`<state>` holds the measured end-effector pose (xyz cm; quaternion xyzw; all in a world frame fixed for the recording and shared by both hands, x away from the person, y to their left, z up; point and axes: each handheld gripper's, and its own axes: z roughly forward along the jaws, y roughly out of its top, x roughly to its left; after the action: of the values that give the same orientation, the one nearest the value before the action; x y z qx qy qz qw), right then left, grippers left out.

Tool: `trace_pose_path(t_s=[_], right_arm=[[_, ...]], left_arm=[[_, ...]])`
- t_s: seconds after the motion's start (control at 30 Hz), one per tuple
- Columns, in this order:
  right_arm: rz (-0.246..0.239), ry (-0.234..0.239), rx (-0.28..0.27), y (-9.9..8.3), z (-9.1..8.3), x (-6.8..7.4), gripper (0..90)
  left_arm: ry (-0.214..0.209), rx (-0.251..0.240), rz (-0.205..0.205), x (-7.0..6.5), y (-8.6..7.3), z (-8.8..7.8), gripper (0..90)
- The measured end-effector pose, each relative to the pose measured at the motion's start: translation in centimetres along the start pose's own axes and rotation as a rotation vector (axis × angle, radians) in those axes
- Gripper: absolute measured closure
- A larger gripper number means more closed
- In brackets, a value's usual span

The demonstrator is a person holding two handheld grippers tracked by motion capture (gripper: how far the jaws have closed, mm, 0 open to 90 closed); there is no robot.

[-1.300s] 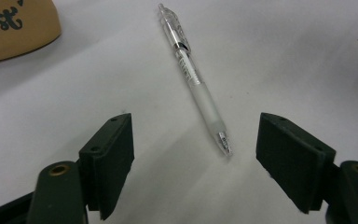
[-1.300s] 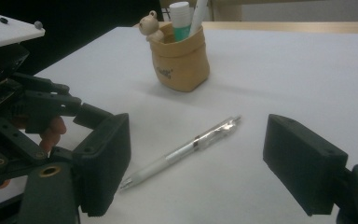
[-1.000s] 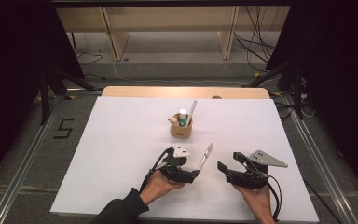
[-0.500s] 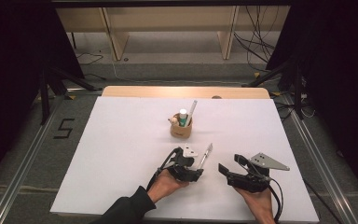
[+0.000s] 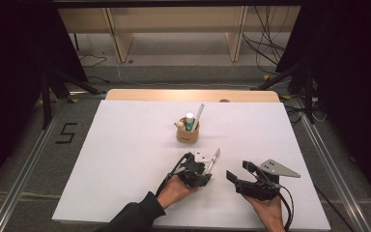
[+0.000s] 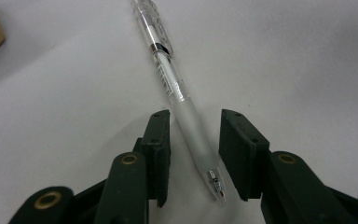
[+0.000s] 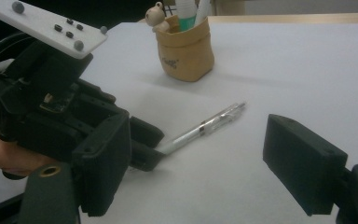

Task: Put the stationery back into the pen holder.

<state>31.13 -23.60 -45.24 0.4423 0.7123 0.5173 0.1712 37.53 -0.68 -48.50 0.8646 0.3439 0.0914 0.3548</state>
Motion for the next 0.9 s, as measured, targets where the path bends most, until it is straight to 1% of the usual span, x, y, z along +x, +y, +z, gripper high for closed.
trace_pose_path(t_s=[0.13, 0.2, 0.27, 0.47, 0.77, 0.9], right_arm=[[-0.002, 0.002, 0.002, -0.02, -0.01, 0.05, 24.3], [-0.002, 0.002, 0.002, -0.03, 0.02, 0.05, 24.3], [-0.003, 0.001, 0.002, -0.03, 0.00, 0.04, 24.3], [-0.003, 0.001, 0.000, -0.02, -0.10, 0.00, 24.3], [-0.002, 0.002, 0.000, -0.05, -0.09, -0.03, 24.4], [0.000, 0.002, 0.000, -0.06, -0.06, -0.03, 24.5]], left_arm=[[0.019, -0.002, 0.004, -0.15, 0.12, 0.18, 65.4], [0.037, -0.006, 0.022, -0.41, 0.10, 0.27, 67.2], [0.046, -0.008, 0.029, -0.52, 0.10, 0.32, 68.5], [0.054, -0.007, 0.025, -0.55, 0.10, 0.32, 72.3], [0.053, -0.005, -0.001, -0.36, 0.14, 0.29, 77.8], [0.043, -0.008, -0.011, -0.13, 0.13, 0.27, 79.5]])
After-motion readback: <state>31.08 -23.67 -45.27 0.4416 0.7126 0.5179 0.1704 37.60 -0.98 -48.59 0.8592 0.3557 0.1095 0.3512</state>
